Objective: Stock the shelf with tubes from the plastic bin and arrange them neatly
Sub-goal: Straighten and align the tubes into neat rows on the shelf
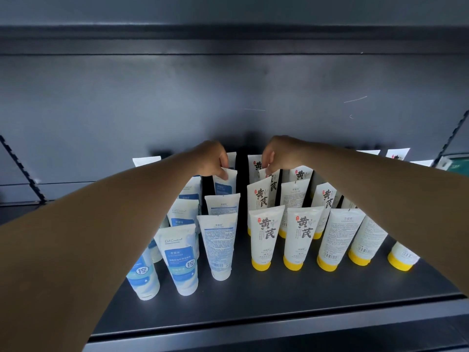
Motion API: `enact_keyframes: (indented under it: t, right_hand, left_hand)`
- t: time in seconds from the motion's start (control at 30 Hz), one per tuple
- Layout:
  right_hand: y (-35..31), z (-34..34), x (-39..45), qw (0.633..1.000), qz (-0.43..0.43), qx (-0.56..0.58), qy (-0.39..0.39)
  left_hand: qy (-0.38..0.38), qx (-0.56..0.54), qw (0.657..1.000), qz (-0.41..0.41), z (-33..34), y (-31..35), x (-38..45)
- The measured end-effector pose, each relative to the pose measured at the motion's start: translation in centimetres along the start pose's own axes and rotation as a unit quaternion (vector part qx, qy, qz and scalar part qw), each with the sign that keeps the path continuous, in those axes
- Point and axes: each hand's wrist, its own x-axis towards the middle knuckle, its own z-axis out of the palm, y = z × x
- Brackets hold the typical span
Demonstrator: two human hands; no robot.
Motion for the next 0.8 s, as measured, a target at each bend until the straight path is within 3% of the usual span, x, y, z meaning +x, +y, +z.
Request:
enact_keyframes:
  t: [0.8]
  right_hand:
    - [-0.87, -0.23, 0.25, 0.999, -0.008, -0.046, -0.013]
  left_hand:
    - [0.057, -0.003, 0.998, -0.040, 0.73, -0.04, 0.34]
